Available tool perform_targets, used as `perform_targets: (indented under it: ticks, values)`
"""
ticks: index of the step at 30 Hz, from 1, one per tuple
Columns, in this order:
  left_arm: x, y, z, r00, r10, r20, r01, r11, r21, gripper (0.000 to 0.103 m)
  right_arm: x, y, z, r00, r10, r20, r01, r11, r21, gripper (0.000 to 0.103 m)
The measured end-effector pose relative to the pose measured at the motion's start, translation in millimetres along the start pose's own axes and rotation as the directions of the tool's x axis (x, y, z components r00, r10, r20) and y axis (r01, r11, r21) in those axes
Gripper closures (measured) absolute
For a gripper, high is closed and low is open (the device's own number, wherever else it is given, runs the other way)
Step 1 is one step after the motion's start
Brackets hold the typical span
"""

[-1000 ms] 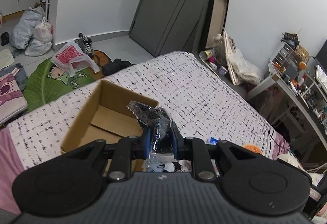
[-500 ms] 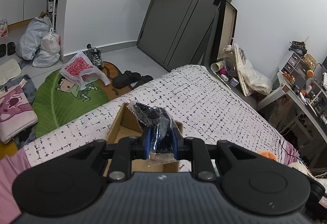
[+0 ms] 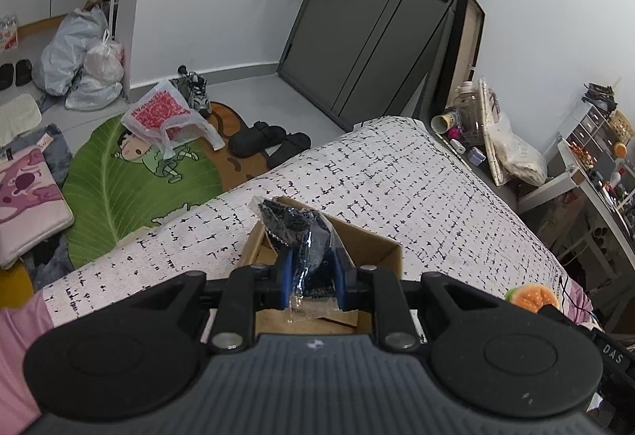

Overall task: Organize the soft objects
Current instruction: 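Carry the bag into the box and open the left tool while the right tool carries the burger, then lower the burger toy into the box and open the right tool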

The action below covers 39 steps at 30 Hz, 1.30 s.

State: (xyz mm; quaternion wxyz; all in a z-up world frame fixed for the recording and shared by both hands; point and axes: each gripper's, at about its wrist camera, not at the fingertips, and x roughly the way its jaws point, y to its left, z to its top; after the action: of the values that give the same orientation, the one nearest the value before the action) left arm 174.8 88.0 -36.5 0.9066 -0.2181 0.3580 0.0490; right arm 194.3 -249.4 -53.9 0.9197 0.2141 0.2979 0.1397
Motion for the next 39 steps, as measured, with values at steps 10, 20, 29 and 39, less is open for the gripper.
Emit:
perform_targets:
  ticks: [10, 20, 29, 39]
  values:
    - [48, 22, 5, 0.997, -0.059, -0.057, 0.057, 0.998, -0.033, 0.083, 31, 38, -13, 0.998, 0.028, -0.054, -0.03, 0.999, -0.037, 0.086]
    - [84, 33, 15, 0.99, -0.099, -0.105, 0.094, 0.994, -0.051, 0.083, 65, 59, -17, 0.995, 0.011, -0.102, -0.016, 0.998, -0.054, 0.086]
    - [99, 19, 20, 0.989, -0.061, -0.138, 0.069, 0.996, 0.06, 0.074, 97, 73, -18, 0.989, 0.021, -0.144, -0.028, 0.998, -0.047, 0.085]
    - [92, 17, 20, 0.99, -0.034, -0.134, 0.039, 0.999, 0.038, 0.049, 105, 70, -16, 0.984, 0.089, -0.156, -0.09, 0.996, 0.005, 0.079]
